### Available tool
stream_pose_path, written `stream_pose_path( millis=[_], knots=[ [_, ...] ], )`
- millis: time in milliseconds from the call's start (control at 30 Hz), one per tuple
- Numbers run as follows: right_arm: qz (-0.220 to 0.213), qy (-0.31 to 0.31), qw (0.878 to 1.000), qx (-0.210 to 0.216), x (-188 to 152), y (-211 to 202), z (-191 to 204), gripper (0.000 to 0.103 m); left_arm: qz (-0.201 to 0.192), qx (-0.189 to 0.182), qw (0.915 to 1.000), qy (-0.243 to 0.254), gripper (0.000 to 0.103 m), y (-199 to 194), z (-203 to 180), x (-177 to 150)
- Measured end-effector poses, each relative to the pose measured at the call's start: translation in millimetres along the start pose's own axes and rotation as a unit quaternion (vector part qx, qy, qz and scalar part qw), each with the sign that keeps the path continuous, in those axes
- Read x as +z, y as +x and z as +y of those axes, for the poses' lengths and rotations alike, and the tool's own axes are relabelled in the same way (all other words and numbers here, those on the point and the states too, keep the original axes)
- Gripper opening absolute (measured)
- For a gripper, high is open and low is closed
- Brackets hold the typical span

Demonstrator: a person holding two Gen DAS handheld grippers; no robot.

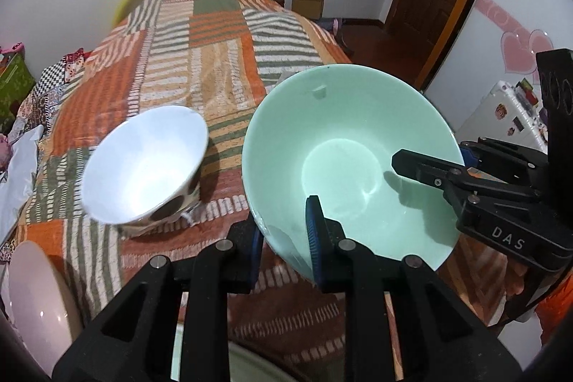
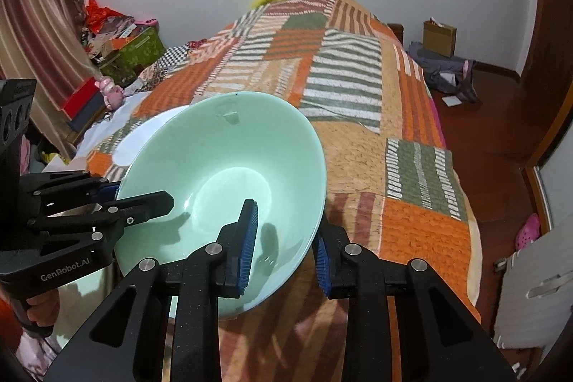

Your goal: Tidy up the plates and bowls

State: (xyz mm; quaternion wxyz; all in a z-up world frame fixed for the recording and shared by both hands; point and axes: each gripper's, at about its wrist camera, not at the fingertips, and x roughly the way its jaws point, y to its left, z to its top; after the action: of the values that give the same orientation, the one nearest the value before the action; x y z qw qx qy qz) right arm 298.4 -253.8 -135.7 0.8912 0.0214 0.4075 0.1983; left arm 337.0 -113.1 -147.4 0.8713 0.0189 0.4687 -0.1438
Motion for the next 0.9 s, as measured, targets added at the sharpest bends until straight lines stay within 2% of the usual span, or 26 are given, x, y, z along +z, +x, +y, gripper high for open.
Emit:
stream_pose_path(
  millis=[467, 900],
  knots=[
    [-0.034, -0.049, 0.998, 0.017, 8.7, -27.1, 67.2, 0.026, -0.063, 0.018, 0.9975, -0.029, 0.022, -86.1, 32.6, -29.6],
    [-0.031, -0.091, 0.994, 0.058, 11.1, -9.6, 134.4, 0.026, -0.092, 0.053, 0.9917, -0.072, 0.022, -134.3, 92.3, -71.3]
  ],
)
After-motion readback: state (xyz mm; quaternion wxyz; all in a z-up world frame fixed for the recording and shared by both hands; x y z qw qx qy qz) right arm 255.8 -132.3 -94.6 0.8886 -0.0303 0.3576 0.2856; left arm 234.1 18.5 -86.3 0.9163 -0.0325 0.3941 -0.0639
